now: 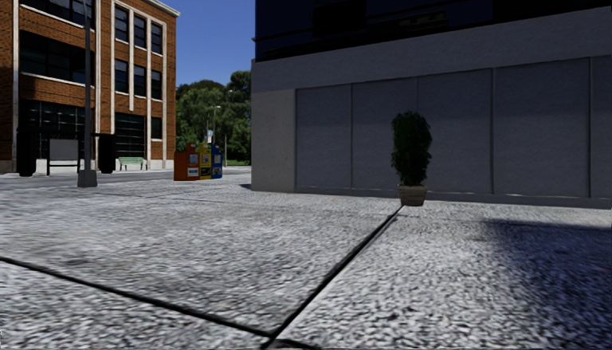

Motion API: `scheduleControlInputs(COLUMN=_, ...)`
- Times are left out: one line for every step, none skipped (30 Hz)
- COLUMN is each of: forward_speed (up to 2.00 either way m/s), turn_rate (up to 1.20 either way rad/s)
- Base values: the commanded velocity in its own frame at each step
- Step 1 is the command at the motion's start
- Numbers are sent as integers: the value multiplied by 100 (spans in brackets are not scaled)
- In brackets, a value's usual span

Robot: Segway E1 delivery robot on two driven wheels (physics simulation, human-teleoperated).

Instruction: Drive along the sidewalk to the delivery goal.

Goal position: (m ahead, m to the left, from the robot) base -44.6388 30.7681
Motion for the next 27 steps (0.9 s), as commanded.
scheduleControlInputs(forward_speed=200, turn_rate=72)
scheduleControlInputs(forward_speed=200, turn_rate=74)
scheduleControlInputs(forward_speed=200, turn_rate=77)
scheduleControlInputs(forward_speed=200, turn_rate=79)
scheduleControlInputs(forward_speed=200, turn_rate=79)
scheduleControlInputs(forward_speed=200, turn_rate=80)
scheduleControlInputs(forward_speed=200, turn_rate=80)
scheduleControlInputs(forward_speed=200, turn_rate=80)
scheduleControlInputs(forward_speed=200, turn_rate=80)
scheduleControlInputs(forward_speed=200, turn_rate=80)
scheduleControlInputs(forward_speed=200, turn_rate=80)
scheduleControlInputs(forward_speed=200, turn_rate=81)
scheduleControlInputs(forward_speed=200, turn_rate=81)
scheduleControlInputs(forward_speed=200, turn_rate=81)
scheduleControlInputs(forward_speed=200, turn_rate=81)
scheduleControlInputs(forward_speed=200, turn_rate=82)
scheduleControlInputs(forward_speed=200, turn_rate=82)
scheduleControlInputs(forward_speed=200, turn_rate=85)
scheduleControlInputs(forward_speed=200, turn_rate=89)
scheduleControlInputs(forward_speed=200, turn_rate=91)
scheduleControlInputs(forward_speed=200, turn_rate=91)
scheduleControlInputs(forward_speed=200, turn_rate=91)
scheduleControlInputs(forward_speed=200, turn_rate=92)
scheduleControlInputs(forward_speed=200, turn_rate=92)
scheduleControlInputs(forward_speed=200, turn_rate=92)
scheduleControlInputs(forward_speed=200, turn_rate=93)
scheduleControlInputs(forward_speed=200, turn_rate=93)
